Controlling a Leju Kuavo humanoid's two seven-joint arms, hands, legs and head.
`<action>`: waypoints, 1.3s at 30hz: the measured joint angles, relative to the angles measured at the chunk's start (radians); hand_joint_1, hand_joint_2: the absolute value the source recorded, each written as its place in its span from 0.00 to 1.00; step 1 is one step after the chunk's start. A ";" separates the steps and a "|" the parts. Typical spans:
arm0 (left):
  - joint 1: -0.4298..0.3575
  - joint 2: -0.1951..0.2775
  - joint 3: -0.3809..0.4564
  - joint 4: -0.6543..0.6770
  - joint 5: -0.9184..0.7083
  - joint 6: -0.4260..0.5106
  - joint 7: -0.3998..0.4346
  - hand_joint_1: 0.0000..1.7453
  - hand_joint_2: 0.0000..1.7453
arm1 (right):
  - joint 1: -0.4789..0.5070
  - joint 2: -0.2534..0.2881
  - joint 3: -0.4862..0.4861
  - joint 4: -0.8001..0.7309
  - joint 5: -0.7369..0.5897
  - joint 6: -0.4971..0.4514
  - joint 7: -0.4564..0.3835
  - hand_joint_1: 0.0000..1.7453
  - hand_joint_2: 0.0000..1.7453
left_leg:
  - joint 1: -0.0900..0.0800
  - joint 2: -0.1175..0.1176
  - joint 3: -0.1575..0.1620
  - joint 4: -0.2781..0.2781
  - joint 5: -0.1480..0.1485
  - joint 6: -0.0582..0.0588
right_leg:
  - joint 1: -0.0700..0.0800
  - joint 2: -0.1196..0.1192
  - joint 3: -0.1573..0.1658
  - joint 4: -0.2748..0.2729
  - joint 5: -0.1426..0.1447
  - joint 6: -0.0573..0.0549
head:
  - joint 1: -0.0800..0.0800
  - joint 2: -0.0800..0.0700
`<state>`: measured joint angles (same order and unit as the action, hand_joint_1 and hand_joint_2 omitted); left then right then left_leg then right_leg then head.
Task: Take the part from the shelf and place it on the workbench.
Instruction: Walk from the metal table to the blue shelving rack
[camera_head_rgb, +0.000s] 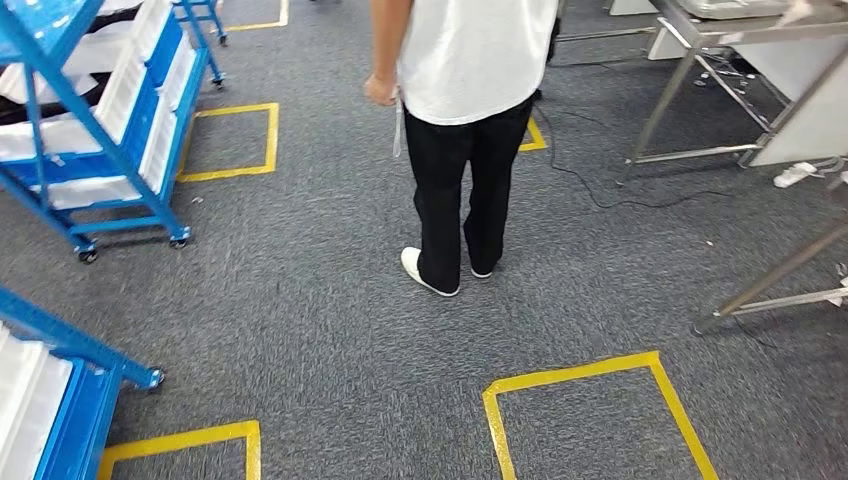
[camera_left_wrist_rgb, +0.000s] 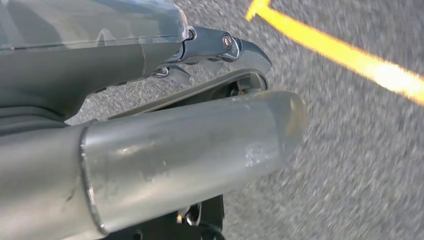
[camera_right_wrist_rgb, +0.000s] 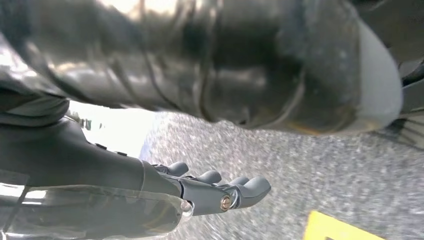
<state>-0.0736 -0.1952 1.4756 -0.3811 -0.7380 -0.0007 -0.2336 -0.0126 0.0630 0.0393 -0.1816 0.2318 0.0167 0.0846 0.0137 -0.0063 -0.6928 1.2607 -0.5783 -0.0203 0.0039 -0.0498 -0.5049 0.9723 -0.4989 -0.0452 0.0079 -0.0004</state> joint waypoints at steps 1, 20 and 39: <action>0.001 -0.001 0.000 -0.005 0.006 0.001 0.002 0.00 0.00 | -0.001 0.000 0.000 0.000 -0.001 0.000 0.000 0.00 0.00 | 0.003 0.008 0.027 -0.049 0.030 -0.005 | -0.003 -0.014 0.002 0.004 -0.005 0.005 | 0.000 0.000; -0.001 -0.046 0.001 -0.061 0.046 0.031 0.028 0.00 0.00 | -0.006 0.006 0.000 -0.001 -0.006 0.002 -0.002 0.00 0.00 | -0.003 -0.102 0.131 -0.251 0.121 0.039 | -0.023 0.128 -0.027 0.060 -0.016 0.050 | 0.001 0.000; 0.005 -0.061 0.001 -0.087 0.053 0.041 0.030 0.00 0.00 | -0.019 0.019 0.000 -0.004 -0.019 0.008 -0.005 0.00 0.00 | -0.017 0.055 0.168 -0.276 0.104 0.048 | -0.001 -0.071 -0.009 0.044 -0.022 0.030 | -0.001 0.000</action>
<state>-0.0687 -0.2559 1.4769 -0.4682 -0.6854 0.0401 -0.2034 -0.0316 0.0816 0.0393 -0.1857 0.2133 0.0243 0.0792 -0.0034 0.0482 -0.5245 0.9844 -0.4747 0.0278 0.0029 -0.1206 -0.5142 1.0161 -0.5209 -0.0156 0.0067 -0.0003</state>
